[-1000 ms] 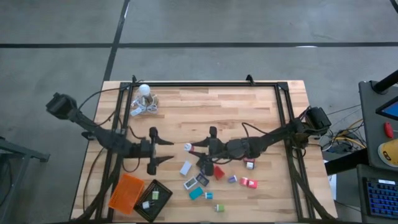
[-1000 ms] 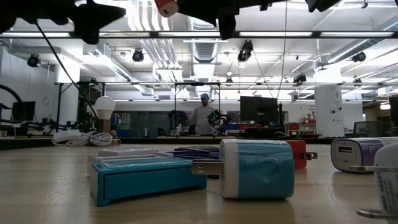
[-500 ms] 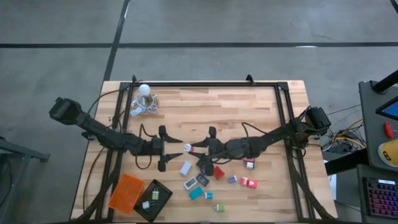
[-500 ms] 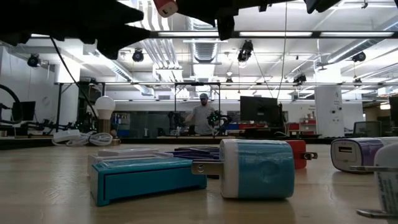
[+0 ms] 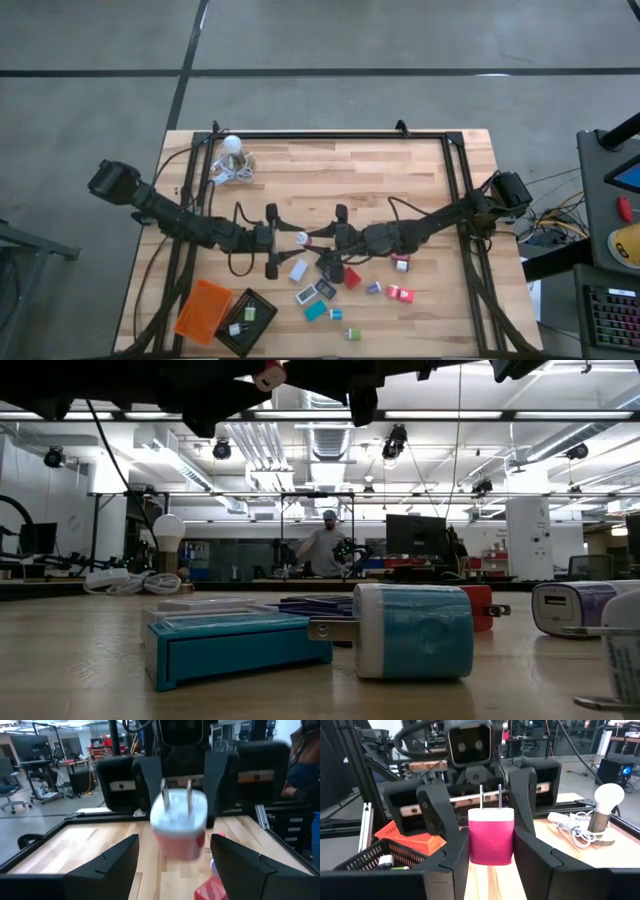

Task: Pick & Place Office items
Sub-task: Put the top pink white charger adapter into the black basket

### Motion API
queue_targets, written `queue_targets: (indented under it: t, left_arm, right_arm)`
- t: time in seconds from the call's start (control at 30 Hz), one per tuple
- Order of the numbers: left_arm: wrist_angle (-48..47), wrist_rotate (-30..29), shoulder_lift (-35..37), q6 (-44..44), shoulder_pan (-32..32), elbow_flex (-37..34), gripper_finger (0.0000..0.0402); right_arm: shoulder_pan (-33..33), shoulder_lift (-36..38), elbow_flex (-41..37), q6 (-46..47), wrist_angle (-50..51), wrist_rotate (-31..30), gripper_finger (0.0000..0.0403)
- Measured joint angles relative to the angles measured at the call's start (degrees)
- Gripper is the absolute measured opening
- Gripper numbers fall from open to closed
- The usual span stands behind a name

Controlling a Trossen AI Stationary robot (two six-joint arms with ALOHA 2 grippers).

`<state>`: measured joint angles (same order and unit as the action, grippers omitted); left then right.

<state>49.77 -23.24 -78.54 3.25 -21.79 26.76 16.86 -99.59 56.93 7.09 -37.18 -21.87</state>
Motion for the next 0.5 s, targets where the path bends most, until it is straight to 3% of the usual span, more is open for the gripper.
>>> queue_targets:
  t: [0.27,0.5]
  left_arm:
    - [-0.2,7.5,0.0,-1.4,1.5,0.4,0.0252]
    - [-0.9,7.6,0.0,-2.9,2.4,0.4,0.0252]
  right_arm:
    - [0.0,0.0,0.0,0.0,0.1,0.0,0.0130]
    - [0.0,0.0,0.0,0.0,0.1,0.0,0.0130]
